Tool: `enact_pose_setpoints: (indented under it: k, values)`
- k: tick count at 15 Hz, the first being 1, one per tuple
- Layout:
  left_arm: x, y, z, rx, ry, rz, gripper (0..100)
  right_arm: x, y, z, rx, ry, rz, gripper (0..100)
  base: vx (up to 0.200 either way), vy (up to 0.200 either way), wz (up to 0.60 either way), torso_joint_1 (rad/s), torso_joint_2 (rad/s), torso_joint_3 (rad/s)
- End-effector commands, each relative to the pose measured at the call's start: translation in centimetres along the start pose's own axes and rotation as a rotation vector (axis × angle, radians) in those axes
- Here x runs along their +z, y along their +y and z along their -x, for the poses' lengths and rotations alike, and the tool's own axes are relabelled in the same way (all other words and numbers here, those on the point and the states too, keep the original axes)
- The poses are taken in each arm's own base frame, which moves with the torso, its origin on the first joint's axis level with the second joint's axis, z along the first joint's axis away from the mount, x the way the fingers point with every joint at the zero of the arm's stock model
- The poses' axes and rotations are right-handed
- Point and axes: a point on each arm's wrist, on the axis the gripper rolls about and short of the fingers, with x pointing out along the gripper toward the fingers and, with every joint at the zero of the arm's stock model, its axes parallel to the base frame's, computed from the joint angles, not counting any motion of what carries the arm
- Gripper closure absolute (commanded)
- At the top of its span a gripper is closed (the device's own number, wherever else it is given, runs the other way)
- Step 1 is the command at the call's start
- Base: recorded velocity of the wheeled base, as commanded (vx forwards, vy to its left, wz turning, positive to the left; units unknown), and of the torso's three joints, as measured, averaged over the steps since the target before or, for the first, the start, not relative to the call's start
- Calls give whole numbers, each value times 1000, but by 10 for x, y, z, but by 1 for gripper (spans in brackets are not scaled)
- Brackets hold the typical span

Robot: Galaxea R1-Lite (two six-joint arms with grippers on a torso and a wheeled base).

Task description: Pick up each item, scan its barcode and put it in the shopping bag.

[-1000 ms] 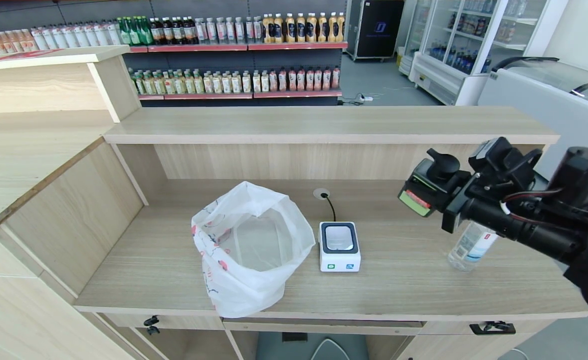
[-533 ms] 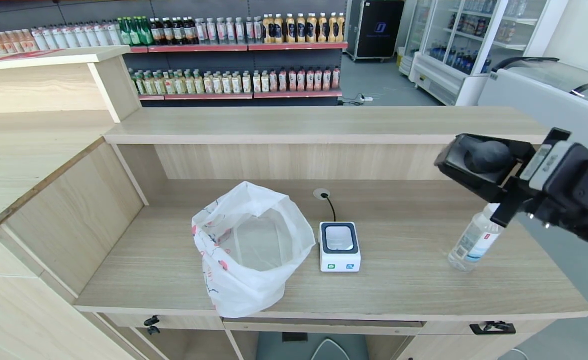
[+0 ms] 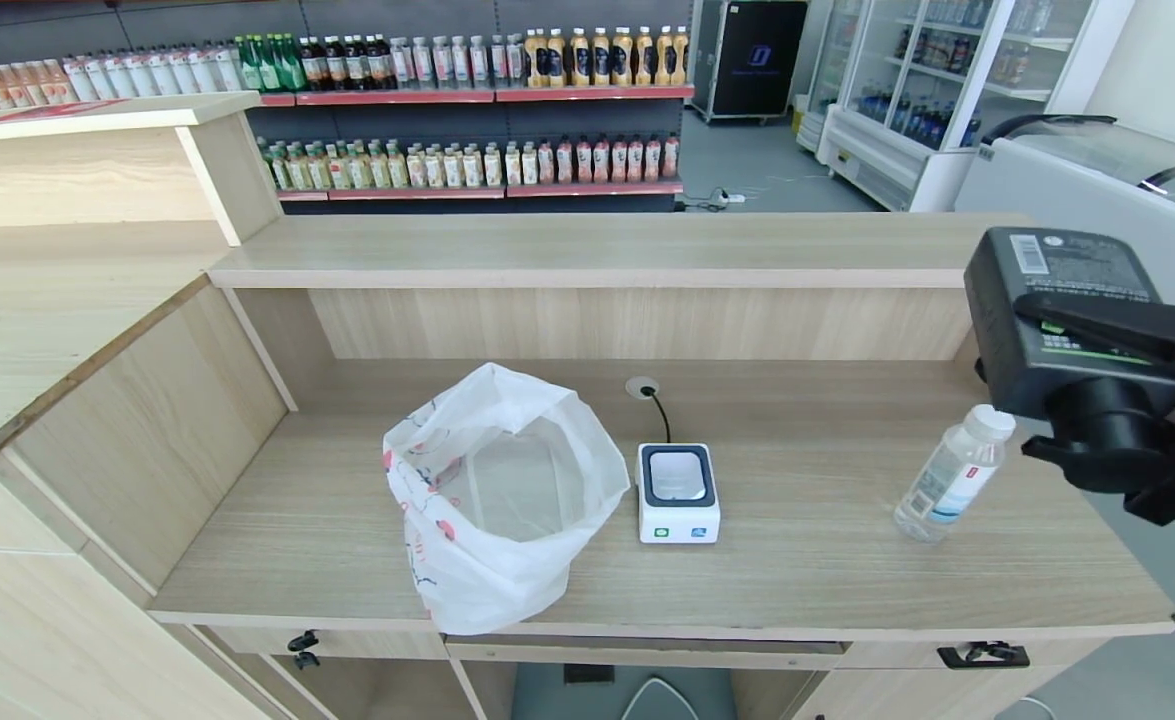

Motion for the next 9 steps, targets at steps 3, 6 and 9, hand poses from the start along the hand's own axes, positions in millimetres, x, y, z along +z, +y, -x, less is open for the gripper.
enact_pose_setpoints:
  k: [3, 6, 9]
  values:
    - [0, 0, 0, 0, -1, 0, 0, 3, 10, -21, -27, -167, 149, 100, 0, 0, 0, 0, 0, 0]
    - [0, 0, 0, 0, -1, 0, 0, 8, 11, -65, -69, -283, 141, 100, 0, 0, 0, 0, 0, 0]
    - [0, 0, 0, 0, -1, 0, 0, 17, -14, -114, -206, -324, 179, 100, 0, 0, 0, 0, 0, 0]
